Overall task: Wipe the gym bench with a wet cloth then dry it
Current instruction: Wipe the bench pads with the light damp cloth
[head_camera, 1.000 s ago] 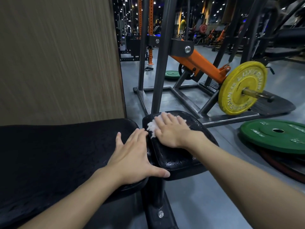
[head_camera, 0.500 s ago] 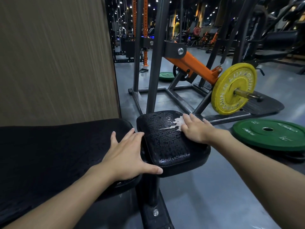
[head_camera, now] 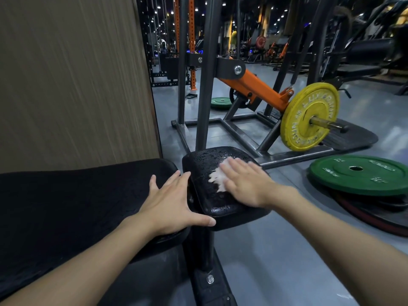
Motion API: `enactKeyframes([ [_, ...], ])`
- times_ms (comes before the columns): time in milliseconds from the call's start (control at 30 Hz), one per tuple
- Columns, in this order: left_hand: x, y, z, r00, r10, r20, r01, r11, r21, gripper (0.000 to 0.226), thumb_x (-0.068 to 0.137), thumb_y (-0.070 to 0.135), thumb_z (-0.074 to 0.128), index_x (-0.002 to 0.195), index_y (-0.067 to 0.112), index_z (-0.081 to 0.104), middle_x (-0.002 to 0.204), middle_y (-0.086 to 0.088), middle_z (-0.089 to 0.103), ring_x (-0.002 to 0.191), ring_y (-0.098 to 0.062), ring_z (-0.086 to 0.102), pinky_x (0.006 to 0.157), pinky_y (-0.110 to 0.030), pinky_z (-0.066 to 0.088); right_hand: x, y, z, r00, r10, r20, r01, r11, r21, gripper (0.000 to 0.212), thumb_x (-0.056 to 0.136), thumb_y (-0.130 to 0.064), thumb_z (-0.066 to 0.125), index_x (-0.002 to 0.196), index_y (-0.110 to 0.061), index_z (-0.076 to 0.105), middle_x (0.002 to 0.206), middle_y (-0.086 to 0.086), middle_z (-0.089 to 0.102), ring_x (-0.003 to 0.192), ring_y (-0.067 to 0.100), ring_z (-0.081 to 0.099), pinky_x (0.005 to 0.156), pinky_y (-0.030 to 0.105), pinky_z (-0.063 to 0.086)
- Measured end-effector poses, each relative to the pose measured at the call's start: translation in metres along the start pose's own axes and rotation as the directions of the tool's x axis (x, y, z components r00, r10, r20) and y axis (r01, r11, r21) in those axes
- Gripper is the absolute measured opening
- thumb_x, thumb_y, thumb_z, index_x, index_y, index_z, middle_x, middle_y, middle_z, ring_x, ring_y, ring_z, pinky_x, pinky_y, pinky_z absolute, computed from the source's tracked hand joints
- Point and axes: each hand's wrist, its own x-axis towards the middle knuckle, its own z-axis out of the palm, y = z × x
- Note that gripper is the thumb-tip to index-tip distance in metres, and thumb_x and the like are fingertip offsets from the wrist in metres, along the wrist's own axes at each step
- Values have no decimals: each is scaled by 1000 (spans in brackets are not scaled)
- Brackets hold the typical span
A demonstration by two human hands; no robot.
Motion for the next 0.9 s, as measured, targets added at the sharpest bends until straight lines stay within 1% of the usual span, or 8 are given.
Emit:
enactKeyframes([
  [167,-1,1,-1,1000,19,-7,-20,1000,-12,133,52,88,62,155,21,10,163,6,15,149,-4,-4,118,-56,-12,0,27,6,978,208,3,-208,977,39,61,102,-45,14,158,-22,8,167,5,0,153,20,-1,123,45,4],
  [300,0,-2,-1,997,72,19,-72,997,-21,123,59,84,56,155,21,13,163,6,17,149,-3,0,119,-54,-11,-21,-33,11,992,97,-83,-97,995,-7,85,82,-51,-8,157,-17,14,166,11,7,153,24,3,122,48,4],
  [433,0,-6,-8,1000,15,-1,-15,962,-274,82,69,48,31,148,24,26,151,5,42,139,-2,30,120,-43,-10,-47,-72,31,931,-58,-361,60,998,-7,63,94,-46,23,144,-17,48,151,15,45,141,32,37,115,51,27],
  [533,0,-6,-7,1000,-4,2,5,955,-298,65,77,34,29,141,28,33,143,11,48,125,5,38,121,-43,-8,-65,-59,47,882,-92,-462,93,995,-22,51,98,-45,37,142,-22,51,148,9,49,136,30,43,113,46,29],
  [600,1,-6,-5,1000,-5,-5,3,963,-269,54,89,27,31,143,28,32,145,10,46,130,2,36,121,-43,-9,-75,-40,60,849,-96,-520,76,995,-58,52,101,-46,34,145,-22,48,148,9,48,137,30,42,116,46,27],
  [733,-1,-3,-5,1000,-6,-13,3,970,-244,52,95,19,33,147,29,29,152,10,39,142,-3,23,120,-42,-11,-78,-13,87,745,94,-660,-36,994,100,51,103,-39,32,146,-14,46,150,13,44,142,36,35,118,52,22],
  [833,2,-3,-3,1000,8,-8,-10,978,-206,52,95,21,32,146,30,29,156,6,32,145,-2,16,120,-44,-11,-66,-50,87,608,406,-682,-166,906,390,52,100,-31,32,145,-6,43,152,20,38,144,41,27,119,58,16],
  [900,5,-5,-1,1000,9,-6,-10,984,-180,52,95,21,32,146,29,30,157,3,31,146,0,14,120,-44,-11,-56,-87,86,565,484,-668,-187,864,468,52,99,-32,32,143,-6,42,153,24,35,145,45,23,117,62,14],
])
